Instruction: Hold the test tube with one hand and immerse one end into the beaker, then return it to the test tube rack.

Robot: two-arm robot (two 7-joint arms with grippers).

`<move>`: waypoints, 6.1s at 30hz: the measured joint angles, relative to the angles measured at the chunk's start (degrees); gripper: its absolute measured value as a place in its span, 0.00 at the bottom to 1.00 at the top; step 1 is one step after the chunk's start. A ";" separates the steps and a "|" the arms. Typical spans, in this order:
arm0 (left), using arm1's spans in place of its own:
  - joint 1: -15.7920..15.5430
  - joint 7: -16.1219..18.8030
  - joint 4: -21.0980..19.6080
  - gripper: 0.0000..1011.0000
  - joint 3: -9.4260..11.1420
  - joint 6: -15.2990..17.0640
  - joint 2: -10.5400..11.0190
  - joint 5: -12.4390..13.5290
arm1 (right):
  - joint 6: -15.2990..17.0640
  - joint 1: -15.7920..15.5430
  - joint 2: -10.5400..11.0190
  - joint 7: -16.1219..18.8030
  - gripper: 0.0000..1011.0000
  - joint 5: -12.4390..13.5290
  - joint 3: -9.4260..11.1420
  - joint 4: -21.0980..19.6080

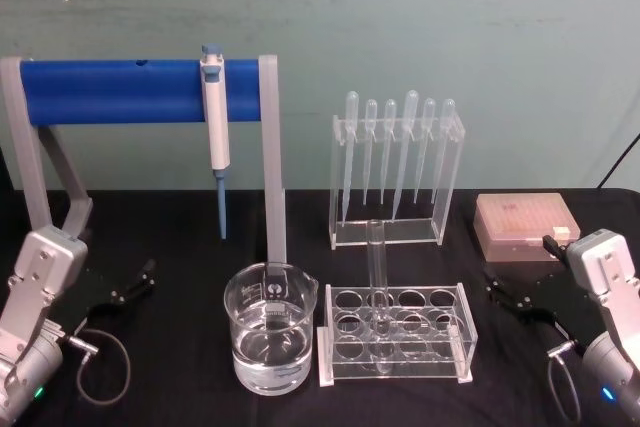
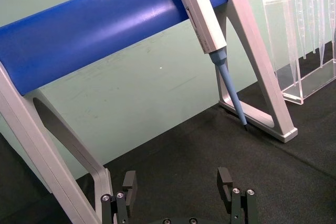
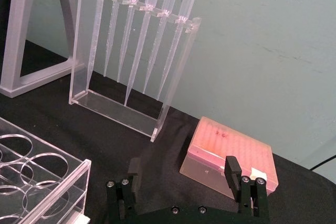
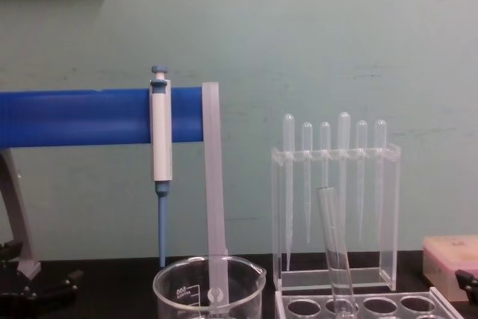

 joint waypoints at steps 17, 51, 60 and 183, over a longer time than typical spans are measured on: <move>0.00 0.00 0.00 0.99 -0.01 0.00 0.00 0.00 | 2.05 -8.97 5.47 -2.40 0.99 -2.95 3.40 -11.05; 0.00 0.00 0.00 0.99 0.00 0.00 0.00 0.00 | 22.66 1.61 -5.99 17.14 0.99 14.70 0.56 -14.79; 0.00 0.00 0.00 0.99 0.00 0.00 0.00 0.00 | 25.87 5.10 -9.86 18.28 0.96 14.94 0.02 -10.82; 0.00 0.00 0.00 0.99 0.00 0.00 0.00 0.00 | 22.60 2.92 -9.13 19.49 0.22 10.96 3.41 -28.58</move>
